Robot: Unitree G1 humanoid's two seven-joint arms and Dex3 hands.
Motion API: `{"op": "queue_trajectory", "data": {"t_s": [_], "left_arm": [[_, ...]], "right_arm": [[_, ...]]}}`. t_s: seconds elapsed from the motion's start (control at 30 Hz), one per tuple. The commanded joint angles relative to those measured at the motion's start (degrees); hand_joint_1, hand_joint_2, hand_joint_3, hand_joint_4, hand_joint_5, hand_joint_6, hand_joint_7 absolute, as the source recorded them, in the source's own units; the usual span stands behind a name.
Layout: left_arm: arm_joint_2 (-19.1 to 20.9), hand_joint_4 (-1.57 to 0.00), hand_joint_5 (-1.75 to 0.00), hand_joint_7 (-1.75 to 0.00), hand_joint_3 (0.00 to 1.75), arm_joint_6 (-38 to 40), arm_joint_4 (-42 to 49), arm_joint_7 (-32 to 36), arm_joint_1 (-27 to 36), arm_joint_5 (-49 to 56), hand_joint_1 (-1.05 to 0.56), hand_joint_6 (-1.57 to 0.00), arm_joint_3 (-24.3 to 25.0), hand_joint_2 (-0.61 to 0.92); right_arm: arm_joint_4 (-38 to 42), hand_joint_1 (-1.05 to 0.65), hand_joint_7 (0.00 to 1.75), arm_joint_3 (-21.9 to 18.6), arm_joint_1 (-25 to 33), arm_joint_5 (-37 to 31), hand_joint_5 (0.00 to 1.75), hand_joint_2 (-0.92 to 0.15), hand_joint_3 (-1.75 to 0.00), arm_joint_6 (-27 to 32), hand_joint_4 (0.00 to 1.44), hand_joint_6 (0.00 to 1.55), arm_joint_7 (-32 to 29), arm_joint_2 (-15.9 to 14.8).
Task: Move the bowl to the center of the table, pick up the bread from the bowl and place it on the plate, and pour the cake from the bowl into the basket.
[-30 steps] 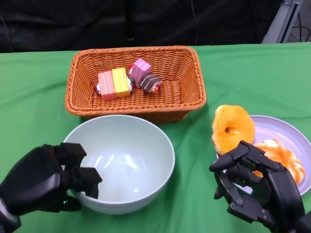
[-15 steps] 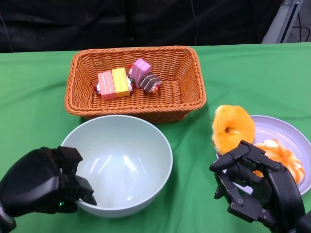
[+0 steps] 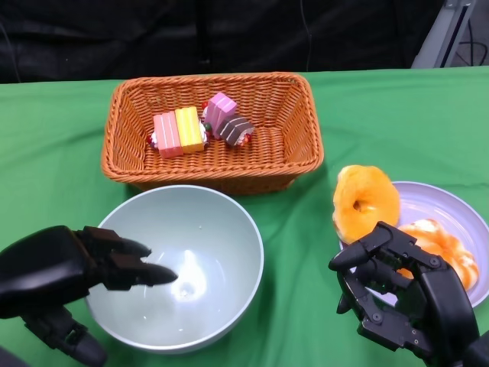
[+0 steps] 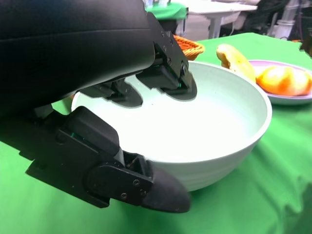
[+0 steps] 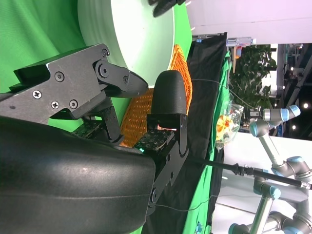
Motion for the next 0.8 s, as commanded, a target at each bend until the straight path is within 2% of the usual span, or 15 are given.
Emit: {"op": "queue_trajectory", "data": {"t_s": [0.03, 0.13, 0.23, 0.3, 0.4, 0.43, 0.53, 0.6, 0.63, 0.7, 0.77, 0.8], "left_arm": [[-0.01, -0.18, 0.0, 0.0, 0.63, 3.05, 0.81, -15.88, 1.0, -19.9, -1.05, -0.26, -1.66, 0.92], [-1.08, -0.15, 0.0, 0.0, 0.67, 8.55, -1.78, -26.91, 2.78, -32.94, -1.05, -0.23, -0.88, 0.92], [-3.22, -0.15, -0.01, 0.0, 0.66, 14.82, -5.05, -35.57, 5.08, -45.09, -1.05, -0.2, 2.3, 0.92], [-6.03, -0.24, -0.05, -0.02, 0.57, 19.44, -7.9, -37.13, 7.25, -51.44, -1.05, -0.25, 6.19, 0.92], [-9.3, -0.29, -0.07, -0.03, 0.52, 25.33, -12.01, -38.59, 9.66, -55.6, -1.05, -0.27, 11.27, 0.92], [-10.66, -0.41, -0.12, -0.04, 0.34, 27.8, -13.87, -38.21, 10.64, -57.0, -0.95, -0.33, 13.07, 0.92], [-13.94, -0.5, -0.16, -0.04, 0.2, 33.77, -18.16, -38.32, 12.91, -59.34, -0.84, -0.38, 17.27, 0.92], [-17.01, -0.58, -0.22, -0.05, 0.11, 36.11, -20.48, -38.35, 14.58, -61.2, -0.62, -0.44, 19.94, 0.92], [-18.25, -0.64, -0.26, -0.07, 0.09, 36.66, -21.14, -38.51, 15.1, -61.42, -0.48, -0.49, 21.1, 0.92], [-20.62, -0.69, -0.3, -0.09, 0.08, 38.12, -22.49, -38.67, 16.09, -61.95, -0.36, -0.54, 23.14, 0.92], [-22.88, -0.7, -0.42, -0.08, 0.08, 40.27, -24.34, -38.01, 17.42, -62.57, -0.25, -0.61, 24.97, 0.92], [-23.98, -0.74, -0.58, -0.12, 0.16, 41.39, -25.34, -37.5, 18.13, -62.79, -0.13, -0.71, 25.85, 0.92]], "right_arm": [[0.14, -0.07, 1.32, -0.34, -0.3, 0.54, 1.64, -0.77, -0.72, -0.1, 0.69, 0.61, -0.16, -0.25], [0.27, -0.07, 1.33, -0.3, -0.4, 0.52, 1.64, -0.76, -0.72, -0.2, 0.69, 0.61, -0.12, -0.23], [0.27, -0.07, 1.33, -0.21, -0.45, 0.32, 1.64, -0.76, -0.73, -0.19, 0.7, 0.61, -0.28, -0.12], [0.16, -0.06, 1.32, -0.17, -0.41, 0.31, 1.64, -0.75, -0.73, -0.1, 0.7, 0.61, -0.32, -0.06], [0.03, -0.07, 1.32, -0.16, -0.33, 0.49, 1.63, -0.75, -0.74, -0.01, 0.7, 0.61, -0.25, -0.06], [-0.06, -0.07, 1.32, -0.15, -0.27, 0.62, 1.63, -0.74, -0.74, 0.05, 0.69, 0.61, -0.19, -0.05], [-0.2, -0.06, 1.31, -0.2, -0.12, 0.6, 1.63, -0.75, -0.73, 0.0, 0.69, 0.62, -0.2, -0.13], [-0.32, -0.06, 1.31, -0.35, 0.07, 0.55, 1.62, -0.75, -0.74, -0.34, 0.69, 0.62, -0.2, -0.27], [-0.38, -0.06, 1.31, -0.4, 0.12, 0.58, 1.62, -0.75, -0.74, -0.42, 0.69, 0.62, -0.18, -0.3], [-0.59, -0.06, 1.32, -0.55, 0.2, 1.05, 1.62, -0.75, -0.74, -0.31, 0.69, 0.61, 0.04, -0.34], [-0.72, -0.06, 1.32, -0.7, 0.28, 1.5, 1.63, -0.75, -0.73, -0.2, 0.69, 0.61, 0.23, -0.36], [-0.75, -0.06, 1.32, -0.76, 0.31, 1.68, 1.63, -0.76, -0.74, -0.17, 0.69, 0.61, 0.31, -0.37]]}}
